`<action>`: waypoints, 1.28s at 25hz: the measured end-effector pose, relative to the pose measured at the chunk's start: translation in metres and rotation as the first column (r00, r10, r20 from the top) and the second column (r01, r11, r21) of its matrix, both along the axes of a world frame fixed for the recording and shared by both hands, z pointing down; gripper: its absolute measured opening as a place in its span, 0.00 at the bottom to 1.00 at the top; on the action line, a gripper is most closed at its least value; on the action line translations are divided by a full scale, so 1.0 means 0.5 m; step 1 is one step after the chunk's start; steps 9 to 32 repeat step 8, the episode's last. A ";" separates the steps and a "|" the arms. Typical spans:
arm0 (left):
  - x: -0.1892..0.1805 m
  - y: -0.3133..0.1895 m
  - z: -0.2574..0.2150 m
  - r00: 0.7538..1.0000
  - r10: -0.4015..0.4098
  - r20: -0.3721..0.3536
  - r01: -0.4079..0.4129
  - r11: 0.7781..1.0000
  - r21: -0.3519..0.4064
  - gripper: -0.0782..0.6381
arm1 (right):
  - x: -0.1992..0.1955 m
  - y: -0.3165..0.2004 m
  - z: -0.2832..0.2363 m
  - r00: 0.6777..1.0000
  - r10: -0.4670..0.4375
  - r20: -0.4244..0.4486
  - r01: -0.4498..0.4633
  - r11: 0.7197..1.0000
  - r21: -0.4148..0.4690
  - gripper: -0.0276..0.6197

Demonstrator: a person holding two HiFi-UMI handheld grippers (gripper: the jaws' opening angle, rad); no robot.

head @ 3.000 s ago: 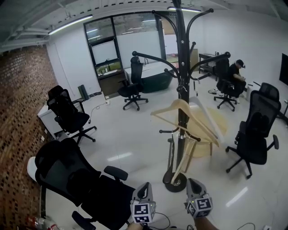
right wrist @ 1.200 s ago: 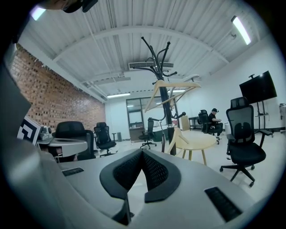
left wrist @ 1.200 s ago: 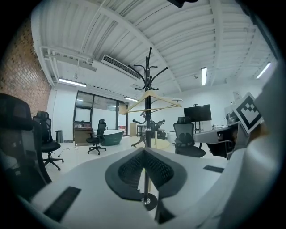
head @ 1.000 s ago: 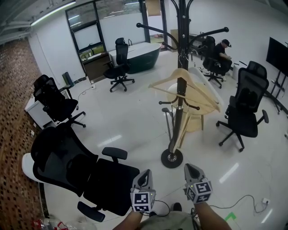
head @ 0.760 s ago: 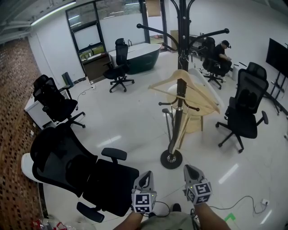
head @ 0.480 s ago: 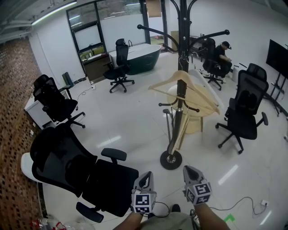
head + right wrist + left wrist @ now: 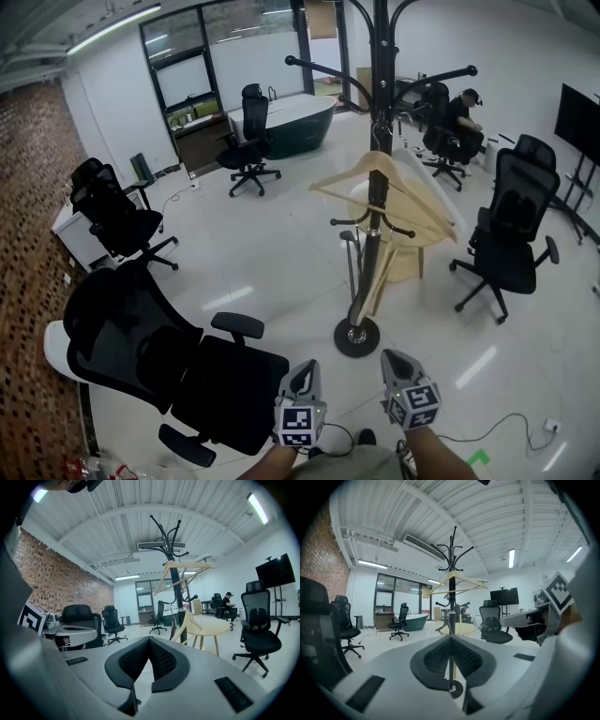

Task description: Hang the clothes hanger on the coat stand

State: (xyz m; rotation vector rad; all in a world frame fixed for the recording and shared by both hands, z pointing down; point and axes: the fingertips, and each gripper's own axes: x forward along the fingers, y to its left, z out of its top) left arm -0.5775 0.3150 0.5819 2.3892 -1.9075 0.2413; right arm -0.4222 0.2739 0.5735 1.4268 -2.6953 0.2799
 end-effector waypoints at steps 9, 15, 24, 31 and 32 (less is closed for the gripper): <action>0.002 -0.013 -0.004 1.000 0.004 0.005 -0.004 1.000 0.000 0.13 | -0.003 -0.011 0.002 1.000 -0.011 0.001 0.011 1.000 -0.005 0.04; 0.002 -0.013 -0.004 1.000 0.004 0.005 -0.004 1.000 0.000 0.13 | -0.003 -0.011 0.002 1.000 -0.011 0.001 0.011 1.000 -0.005 0.04; 0.002 -0.013 -0.004 1.000 0.004 0.005 -0.004 1.000 0.000 0.13 | -0.003 -0.011 0.002 1.000 -0.011 0.001 0.011 1.000 -0.005 0.04; 0.002 -0.013 -0.004 1.000 0.004 0.005 -0.004 1.000 0.000 0.13 | -0.003 -0.011 0.002 1.000 -0.011 0.001 0.011 1.000 -0.005 0.04; 0.002 -0.013 -0.004 1.000 0.004 0.005 -0.004 1.000 0.000 0.13 | -0.003 -0.011 0.002 1.000 -0.011 0.001 0.011 1.000 -0.005 0.04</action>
